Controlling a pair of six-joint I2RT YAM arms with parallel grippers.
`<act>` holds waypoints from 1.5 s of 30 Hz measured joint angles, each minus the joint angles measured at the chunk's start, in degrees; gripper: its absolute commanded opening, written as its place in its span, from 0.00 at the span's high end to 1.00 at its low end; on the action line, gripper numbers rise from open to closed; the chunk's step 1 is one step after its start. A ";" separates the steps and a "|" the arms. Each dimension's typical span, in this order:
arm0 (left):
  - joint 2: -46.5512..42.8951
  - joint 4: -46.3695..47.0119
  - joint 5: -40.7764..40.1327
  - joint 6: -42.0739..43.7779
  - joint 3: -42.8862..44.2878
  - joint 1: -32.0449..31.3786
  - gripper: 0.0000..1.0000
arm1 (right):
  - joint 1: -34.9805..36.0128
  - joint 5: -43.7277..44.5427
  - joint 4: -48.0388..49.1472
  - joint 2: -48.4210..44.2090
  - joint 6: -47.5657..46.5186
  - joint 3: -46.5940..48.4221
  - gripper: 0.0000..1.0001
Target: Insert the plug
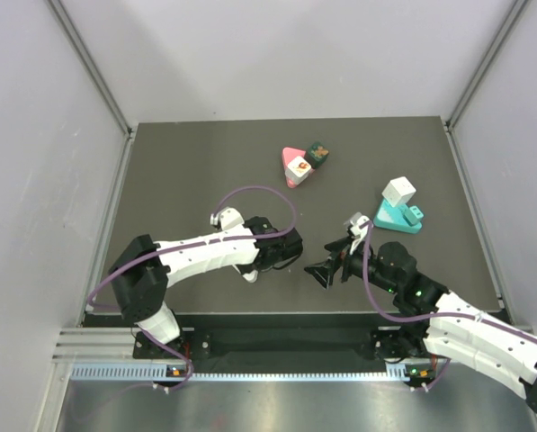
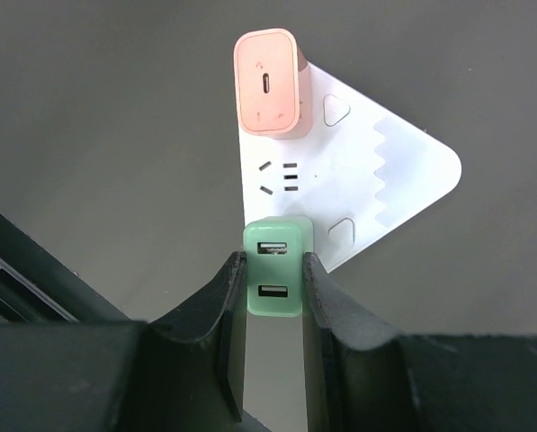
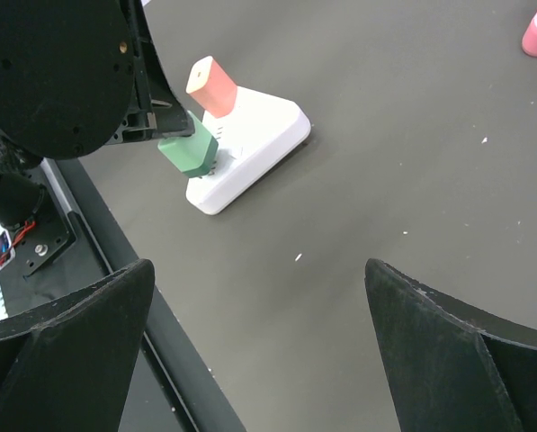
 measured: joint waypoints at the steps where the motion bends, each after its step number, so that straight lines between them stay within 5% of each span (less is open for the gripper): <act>1: 0.00 0.15 -0.11 -0.04 -0.22 -0.07 1.00 | -0.02 0.00 0.00 -0.11 0.00 0.00 0.00; 30: 3.54 0.81 -1.77 1.42 0.13 -2.03 1.00 | -0.37 2.67 -5.77 -12.20 1.25 -0.26 0.00; 34: 3.45 0.87 -1.27 3.91 0.98 -1.90 0.54 | -0.37 3.06 -7.17 -12.52 1.25 -0.26 0.00; 38: 2.99 1.07 0.22 7.54 2.93 -1.81 0.31 | -0.37 3.08 -8.59 -11.98 1.31 -0.17 0.00; 45: -1.14 -0.24 0.50 9.68 7.69 -1.68 0.16 | -0.37 3.13 -11.04 -11.67 2.05 1.16 0.00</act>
